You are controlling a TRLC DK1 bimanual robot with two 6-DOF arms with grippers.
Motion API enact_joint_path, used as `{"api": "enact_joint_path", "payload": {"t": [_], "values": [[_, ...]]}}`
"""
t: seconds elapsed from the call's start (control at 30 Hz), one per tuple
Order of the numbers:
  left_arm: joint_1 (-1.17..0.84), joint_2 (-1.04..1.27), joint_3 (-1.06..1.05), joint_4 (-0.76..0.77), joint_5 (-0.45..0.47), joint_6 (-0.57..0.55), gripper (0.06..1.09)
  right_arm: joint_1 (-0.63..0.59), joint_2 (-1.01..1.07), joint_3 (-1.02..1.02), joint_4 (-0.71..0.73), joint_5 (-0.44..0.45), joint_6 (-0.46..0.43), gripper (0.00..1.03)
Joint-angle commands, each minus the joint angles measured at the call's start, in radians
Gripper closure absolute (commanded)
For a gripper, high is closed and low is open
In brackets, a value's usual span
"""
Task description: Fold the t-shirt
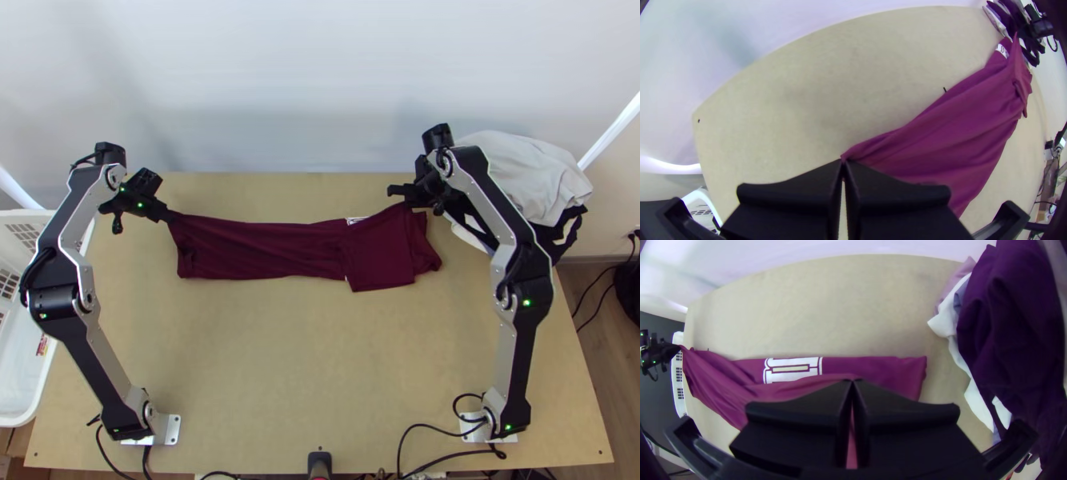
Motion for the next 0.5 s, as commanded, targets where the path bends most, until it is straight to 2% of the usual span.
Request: {"api": "enact_joint_path", "payload": {"t": [0.0, 0.2, 0.23, 0.27, 0.3, 0.37, 0.4, 0.43, 0.47], "values": [[0.013, 0.031, 0.034, -0.01, 0.013, -0.022, 1.05, -0.011, 0.063, 0.067, -0.014, 0.025, 0.011, 1.0], [0.01, 0.033, 0.031, -0.031, 0.013, -0.033, 1.05, -0.007, 0.094, 0.115, -0.016, 0.04, 0.017, 1.0], [0.007, 0.03, 0.029, -0.033, 0.013, -0.041, 1.04, -0.005, 0.094, 0.115, -0.016, 0.04, 0.017, 0.96], [0.002, 0.027, 0.029, -0.039, 0.013, -0.053, 0.98, -0.002, 0.093, 0.115, -0.022, 0.04, 0.017, 0.85], [-0.001, 0.02, 0.028, -0.051, 0.016, -0.059, 0.83, 0.001, 0.089, 0.115, -0.023, 0.048, 0.017, 0.69], [-0.007, 0.002, 0.02, -0.085, 0.056, -0.073, 0.48, 0.01, 0.08, 0.115, -0.045, 0.048, 0.017, 0.16], [-0.009, -0.006, 0.013, -0.105, 0.085, -0.074, 0.3, 0.013, 0.074, 0.115, -0.056, 0.049, 0.017, 0.05], [-0.01, -0.015, 0.006, -0.117, 0.106, -0.08, 0.19, 0.019, 0.065, 0.115, -0.06, 0.059, 0.017, 0.04], [-0.013, -0.032, -0.009, -0.117, 0.125, -0.093, 0.16, 0.026, 0.048, 0.112, -0.06, 0.063, 0.017, 0.04]]}}
